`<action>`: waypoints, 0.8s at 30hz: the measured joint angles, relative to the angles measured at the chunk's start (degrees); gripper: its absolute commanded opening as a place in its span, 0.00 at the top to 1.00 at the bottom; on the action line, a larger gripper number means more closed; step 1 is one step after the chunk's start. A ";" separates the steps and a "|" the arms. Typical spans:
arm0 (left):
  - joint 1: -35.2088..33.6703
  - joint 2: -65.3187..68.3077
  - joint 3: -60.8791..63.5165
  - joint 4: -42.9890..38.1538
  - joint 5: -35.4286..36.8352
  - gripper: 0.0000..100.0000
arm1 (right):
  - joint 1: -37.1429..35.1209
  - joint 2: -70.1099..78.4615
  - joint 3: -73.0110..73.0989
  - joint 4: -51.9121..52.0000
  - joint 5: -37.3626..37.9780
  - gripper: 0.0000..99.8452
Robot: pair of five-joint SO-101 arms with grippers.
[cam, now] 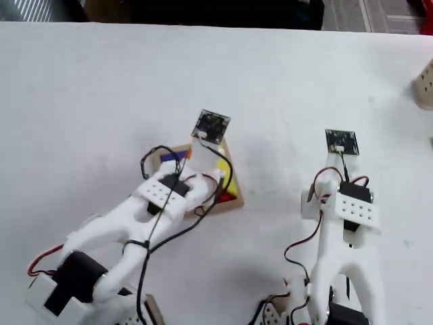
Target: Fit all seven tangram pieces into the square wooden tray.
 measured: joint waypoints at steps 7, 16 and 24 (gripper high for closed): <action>0.00 0.00 0.00 0.00 0.00 0.98 | 0.00 0.00 0.00 -0.53 0.00 0.98; 0.00 0.00 0.00 0.79 0.00 0.98 | 0.00 0.00 0.00 -0.53 0.00 0.98; 1.23 -1.49 0.00 9.41 0.00 0.98 | 0.00 0.00 0.00 -0.53 0.00 0.98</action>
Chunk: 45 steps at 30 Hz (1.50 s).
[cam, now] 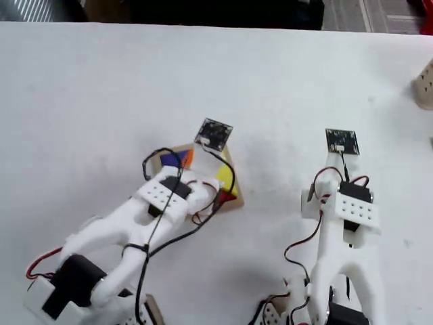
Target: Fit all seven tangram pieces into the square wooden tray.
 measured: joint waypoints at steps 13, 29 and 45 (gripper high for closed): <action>-2.73 14.15 -12.84 -0.88 0.09 0.98 | 0.00 0.00 0.00 0.00 0.00 0.98; -5.80 -0.79 -9.14 6.51 0.00 0.98 | 0.00 0.00 0.00 -0.18 0.00 0.98; -21.45 26.11 -32.00 -5.01 0.00 0.98 | -0.79 0.00 0.53 -0.18 0.00 0.98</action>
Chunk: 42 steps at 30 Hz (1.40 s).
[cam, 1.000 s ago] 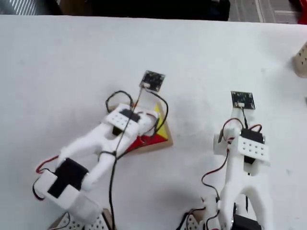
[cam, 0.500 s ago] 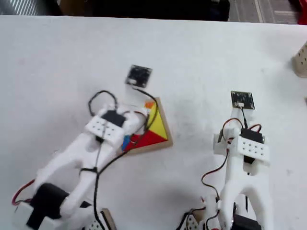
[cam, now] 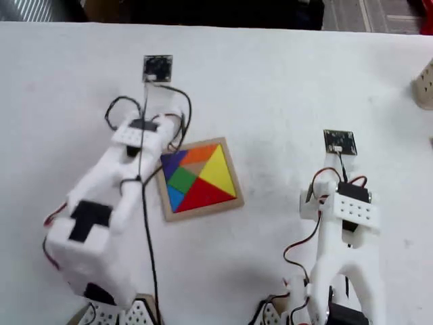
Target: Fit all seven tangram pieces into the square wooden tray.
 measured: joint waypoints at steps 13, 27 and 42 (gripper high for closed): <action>9.93 13.63 -16.88 17.58 0.00 0.98 | 0.09 0.00 0.00 0.00 0.00 0.98; 13.45 10.73 -16.18 23.21 -0.09 0.98 | 0.09 0.00 0.00 0.00 1.58 0.98; 0.09 -44.57 26.73 16.62 -5.54 0.98 | -8.35 -20.66 12.13 -4.48 -1.41 0.98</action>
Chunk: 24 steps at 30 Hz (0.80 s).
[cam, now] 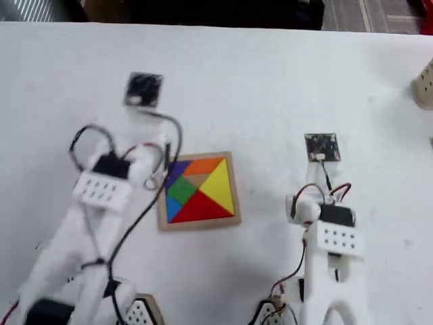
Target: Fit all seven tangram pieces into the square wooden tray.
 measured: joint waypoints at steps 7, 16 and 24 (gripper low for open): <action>-8.35 -26.29 22.42 -1.05 -2.37 0.98 | -6.42 -19.16 8.18 2.46 -0.18 0.98; -15.38 -55.91 44.40 0.53 -7.21 0.98 | -15.03 -45.27 23.21 5.80 -0.18 0.82; -16.53 -74.99 51.87 13.89 -13.71 0.98 | -19.60 -51.60 26.11 18.37 -0.18 0.90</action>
